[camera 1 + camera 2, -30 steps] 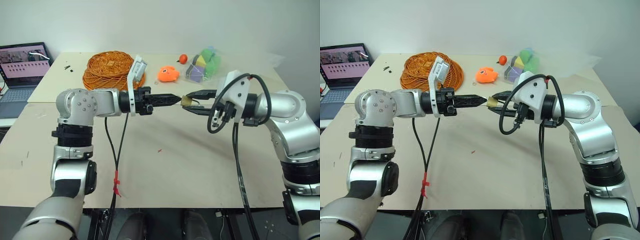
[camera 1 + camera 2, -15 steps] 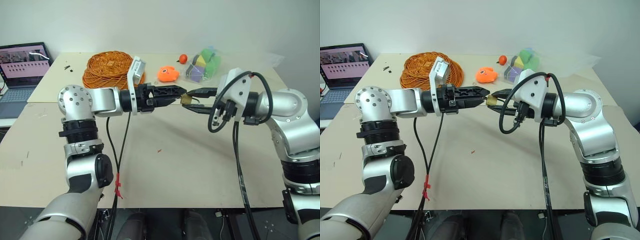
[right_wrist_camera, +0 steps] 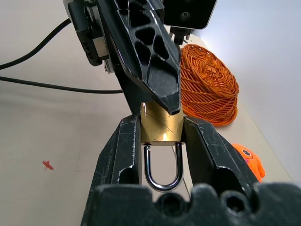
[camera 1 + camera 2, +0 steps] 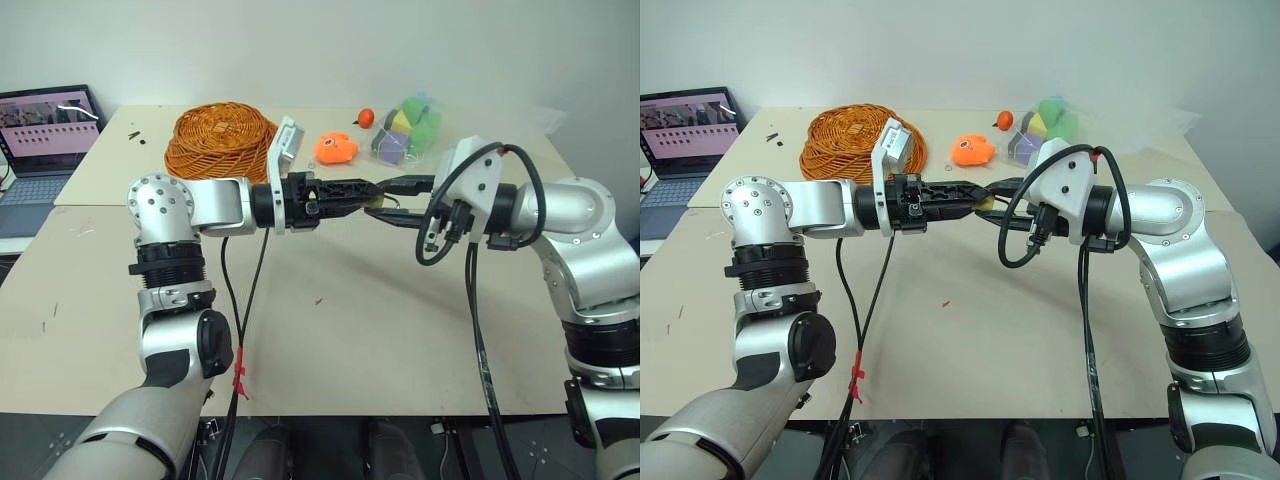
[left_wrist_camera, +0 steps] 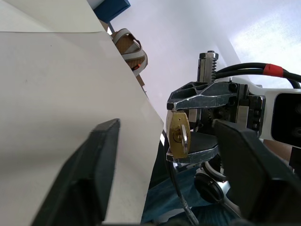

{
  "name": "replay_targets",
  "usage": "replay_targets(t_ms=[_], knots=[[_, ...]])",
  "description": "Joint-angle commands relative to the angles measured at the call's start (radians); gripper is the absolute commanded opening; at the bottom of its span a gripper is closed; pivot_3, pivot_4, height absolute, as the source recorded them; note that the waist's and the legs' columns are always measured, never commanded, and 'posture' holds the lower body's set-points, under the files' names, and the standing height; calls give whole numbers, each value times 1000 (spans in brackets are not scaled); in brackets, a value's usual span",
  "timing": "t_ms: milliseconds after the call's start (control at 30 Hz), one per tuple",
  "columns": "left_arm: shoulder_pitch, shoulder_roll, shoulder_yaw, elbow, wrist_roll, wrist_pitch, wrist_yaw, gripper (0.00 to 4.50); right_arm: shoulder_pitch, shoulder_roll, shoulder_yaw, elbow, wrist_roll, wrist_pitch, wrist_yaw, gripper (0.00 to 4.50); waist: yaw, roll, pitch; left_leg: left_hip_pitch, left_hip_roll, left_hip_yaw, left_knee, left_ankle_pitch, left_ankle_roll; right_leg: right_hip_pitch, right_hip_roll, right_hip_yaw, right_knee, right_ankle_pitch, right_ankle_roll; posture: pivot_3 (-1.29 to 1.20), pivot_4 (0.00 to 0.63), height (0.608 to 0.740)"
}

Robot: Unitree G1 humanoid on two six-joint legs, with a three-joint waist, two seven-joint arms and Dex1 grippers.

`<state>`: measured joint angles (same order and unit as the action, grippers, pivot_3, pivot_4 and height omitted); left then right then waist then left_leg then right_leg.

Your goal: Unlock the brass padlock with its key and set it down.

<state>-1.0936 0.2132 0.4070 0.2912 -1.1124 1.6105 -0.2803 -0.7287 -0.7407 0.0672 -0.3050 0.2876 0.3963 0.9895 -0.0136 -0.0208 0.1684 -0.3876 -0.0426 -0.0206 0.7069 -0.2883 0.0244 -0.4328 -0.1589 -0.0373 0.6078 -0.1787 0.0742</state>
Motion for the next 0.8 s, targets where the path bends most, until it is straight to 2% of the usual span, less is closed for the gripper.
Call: replay_targets(t_ms=[33, 167, 200, 600, 667, 700, 800], knots=[[-7, 6, -11, -25, -23, 4, -16, 1715, -9, -12, -32, -42, 5, -14, -13, 939, 0, 0, 0, 0, 0, 0, 0, 0, 0, 0, 0, 0, 0, 0, 0, 0, 150, 740], [-12, 8, -9, -14, -24, 4, -22, 120, -9, -13, -34, -46, 4, -12, -15, 939, 0, 0, 0, 0, 0, 0, 0, 0, 0, 0, 0, 0, 0, 0, 0, 0, 150, 740], [-12, 8, -9, -12, -25, 4, -24, 5, -9, -13, -34, -47, 4, -12, -15, 939, 0, 0, 0, 0, 0, 0, 0, 0, 0, 0, 0, 0, 0, 0, 0, 0, 150, 740], [-11, 14, -17, -4, -16, 4, -35, 10, -10, -14, -31, -46, 8, -4, -5, 939, 0, 0, 0, 0, -1, 0, 0, 0, 0, 0, -1, 0, 0, 0, 0, 0, 150, 740], [-12, 13, -15, -4, -12, 4, -35, 10, -10, -13, -32, -45, 11, 1, -5, 1954, 0, 0, 0, 0, -1, 0, 0, 0, 0, 0, -1, 0, 0, 0, 0, 0, 150, 740], [-12, 13, -15, -4, -11, 4, -35, 10, -10, -12, -31, -45, 8, 0, -7, 2089, 0, 0, 0, 0, -1, 0, 0, 0, 0, 0, -1, 0, 0, 0, 0, 0, 150, 740], [-11, 16, -12, -2, -14, 4, -32, 10, -8, -17, -24, -43, -7, -9, -8, 3130, 0, 0, 0, 0, -1, 0, 0, 0, 0, 0, -1, 0, 0, 0, 0, 0, 150, 740]])
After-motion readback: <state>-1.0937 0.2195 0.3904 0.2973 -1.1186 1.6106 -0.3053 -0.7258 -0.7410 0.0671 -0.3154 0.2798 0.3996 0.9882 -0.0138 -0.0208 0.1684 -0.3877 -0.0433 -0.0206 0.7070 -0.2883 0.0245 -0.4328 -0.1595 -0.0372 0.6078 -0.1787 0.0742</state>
